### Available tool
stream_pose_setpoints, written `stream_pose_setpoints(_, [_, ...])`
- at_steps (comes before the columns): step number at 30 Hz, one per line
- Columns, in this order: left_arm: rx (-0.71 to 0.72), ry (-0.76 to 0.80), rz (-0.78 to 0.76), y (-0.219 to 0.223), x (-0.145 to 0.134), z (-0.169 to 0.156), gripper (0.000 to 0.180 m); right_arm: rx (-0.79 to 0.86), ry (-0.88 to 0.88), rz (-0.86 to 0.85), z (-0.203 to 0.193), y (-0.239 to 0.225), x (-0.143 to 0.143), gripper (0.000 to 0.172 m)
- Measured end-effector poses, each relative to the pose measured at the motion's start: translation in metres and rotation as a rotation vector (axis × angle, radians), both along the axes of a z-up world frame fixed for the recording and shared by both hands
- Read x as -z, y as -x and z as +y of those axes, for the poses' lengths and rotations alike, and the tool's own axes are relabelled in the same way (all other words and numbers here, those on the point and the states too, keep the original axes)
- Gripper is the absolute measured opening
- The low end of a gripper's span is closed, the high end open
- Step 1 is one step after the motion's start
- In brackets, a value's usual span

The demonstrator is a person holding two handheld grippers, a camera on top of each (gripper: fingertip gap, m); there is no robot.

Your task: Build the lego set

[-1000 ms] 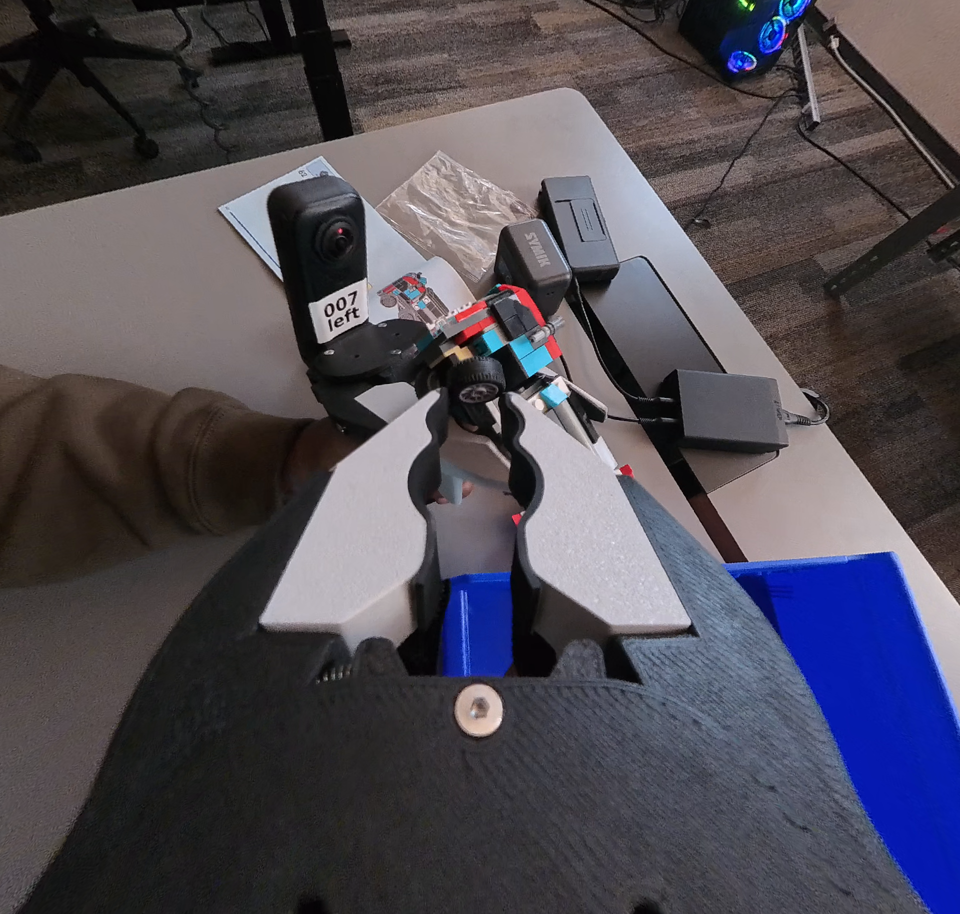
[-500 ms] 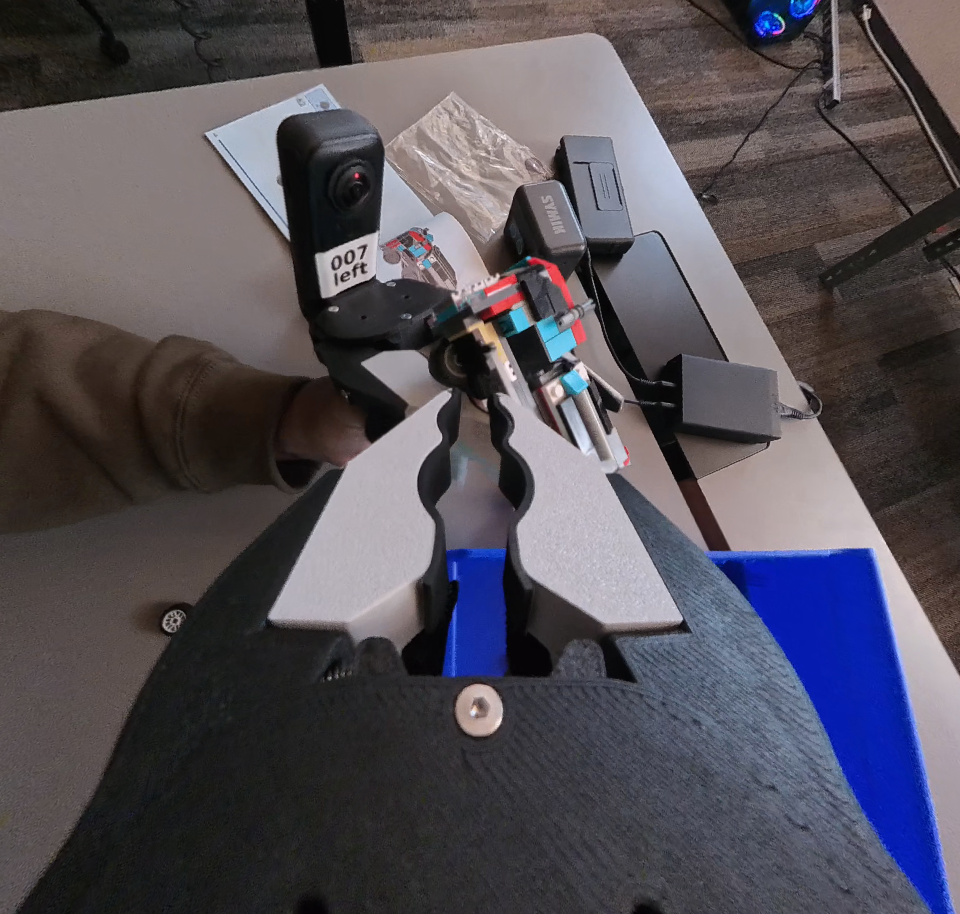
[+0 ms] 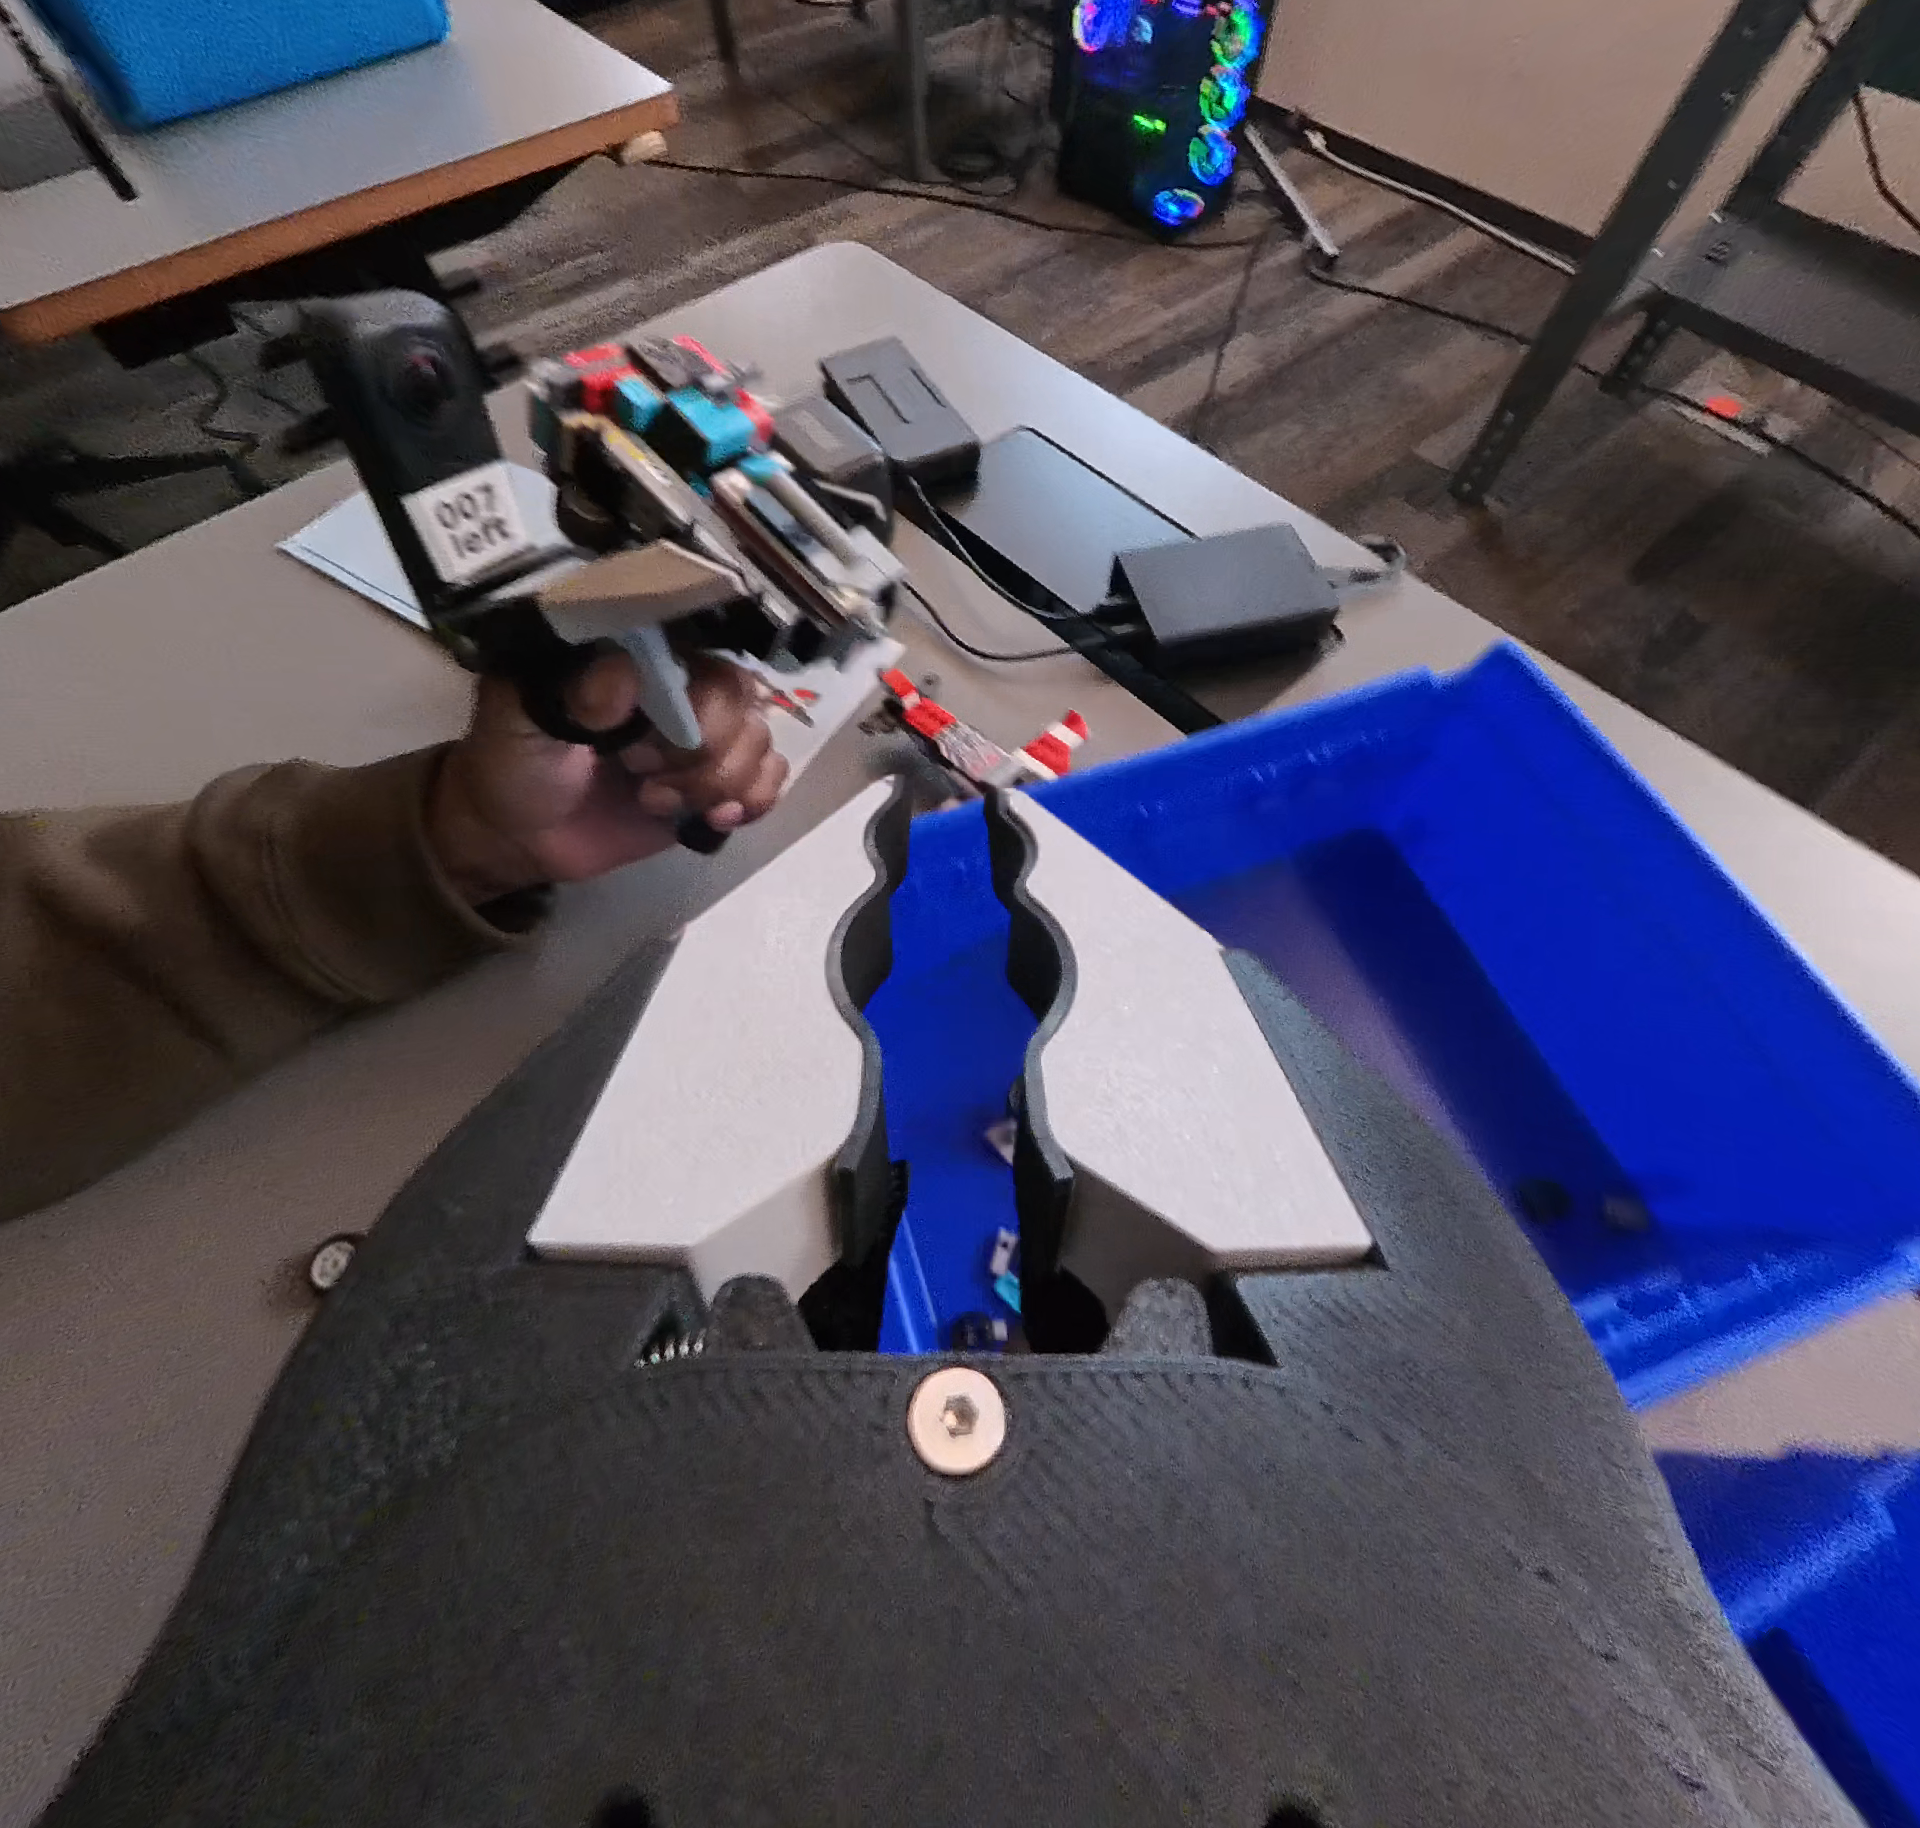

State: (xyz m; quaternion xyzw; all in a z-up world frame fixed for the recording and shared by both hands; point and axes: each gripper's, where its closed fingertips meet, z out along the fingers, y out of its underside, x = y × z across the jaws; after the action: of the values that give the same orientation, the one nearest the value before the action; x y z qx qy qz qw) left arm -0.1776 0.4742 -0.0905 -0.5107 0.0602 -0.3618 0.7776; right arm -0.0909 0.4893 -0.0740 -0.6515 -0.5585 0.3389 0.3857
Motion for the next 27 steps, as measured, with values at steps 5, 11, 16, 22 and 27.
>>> stream_pose_setpoints(5, [0.015,-0.003,0.011,-0.004,0.001,0.001,0.055,0.04,-0.048,-0.153,0.018,-0.033,0.031,0.017])
stream_pose_setpoints(11, [0.021,-0.008,-0.02,0.001,0.001,0.001,0.055,-0.073,-0.124,-0.513,0.03,-0.04,0.096,0.022])
stream_pose_setpoints(16, [0.025,-0.004,-0.026,0.002,0.002,0.001,0.056,-0.138,-0.171,-0.756,0.059,-0.03,0.144,0.027])
stream_pose_setpoints(22, [0.042,-0.007,-0.026,-0.001,0.002,0.001,0.056,-0.155,-0.157,-0.837,0.073,-0.022,0.174,0.031])
stream_pose_setpoints(27, [0.054,-0.01,-0.028,-0.003,0.001,0.002,0.055,-0.174,-0.188,-0.868,0.074,-0.023,0.181,0.032])
